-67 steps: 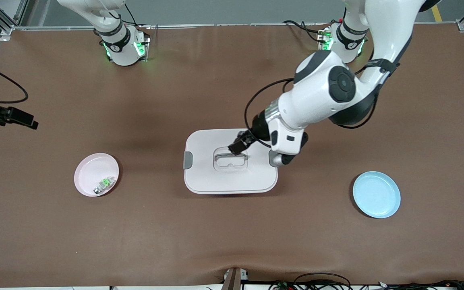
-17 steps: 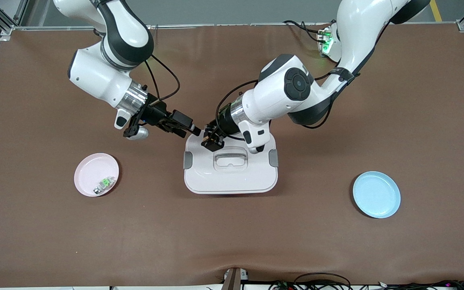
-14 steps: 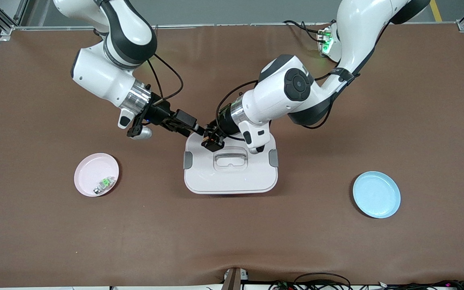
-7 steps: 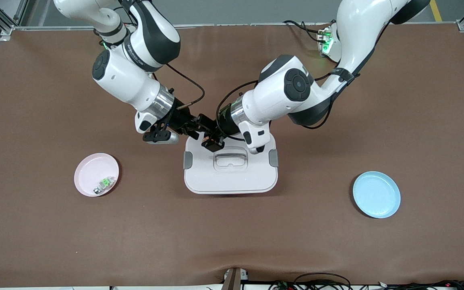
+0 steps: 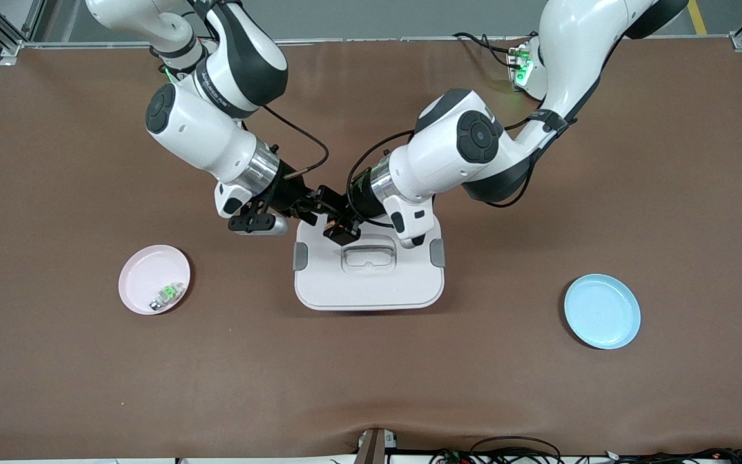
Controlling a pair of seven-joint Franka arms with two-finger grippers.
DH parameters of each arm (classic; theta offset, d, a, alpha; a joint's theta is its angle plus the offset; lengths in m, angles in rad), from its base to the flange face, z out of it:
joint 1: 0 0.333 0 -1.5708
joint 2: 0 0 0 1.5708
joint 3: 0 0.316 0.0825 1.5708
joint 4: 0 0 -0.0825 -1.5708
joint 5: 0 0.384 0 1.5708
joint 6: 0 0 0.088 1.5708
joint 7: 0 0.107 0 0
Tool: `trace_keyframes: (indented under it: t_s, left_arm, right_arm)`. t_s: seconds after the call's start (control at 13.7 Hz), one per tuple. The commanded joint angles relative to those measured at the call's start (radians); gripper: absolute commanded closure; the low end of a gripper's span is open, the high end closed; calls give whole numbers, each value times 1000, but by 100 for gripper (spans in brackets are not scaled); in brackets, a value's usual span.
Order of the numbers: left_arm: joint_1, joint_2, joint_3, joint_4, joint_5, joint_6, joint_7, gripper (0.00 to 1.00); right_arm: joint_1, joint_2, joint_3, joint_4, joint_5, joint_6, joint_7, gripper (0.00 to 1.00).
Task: Transfer orange switch to right arm and place
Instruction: 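Grasp the orange switch with the right gripper, then open the left gripper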
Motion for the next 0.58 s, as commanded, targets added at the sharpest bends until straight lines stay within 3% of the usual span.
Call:
trace_keyframes:
  t_s: [0.0,0.15,0.36,0.51]
  left_arm:
    - [-19,9,5,17,-8,3,-14,100]
    - [-17,9,5,17,-8,3,-13,100]
    - [-19,11,5,17,-8,3,-13,100]
    - [-19,11,5,17,-8,3,-13,100]
  right_arm:
    - [-8,26,2,37,-21,-8,21,0]
    - [-6,27,2,37,-21,-8,23,2]
    - [-4,27,2,37,-21,-8,26,19]
    - [-4,27,2,37,-19,-7,23,39]
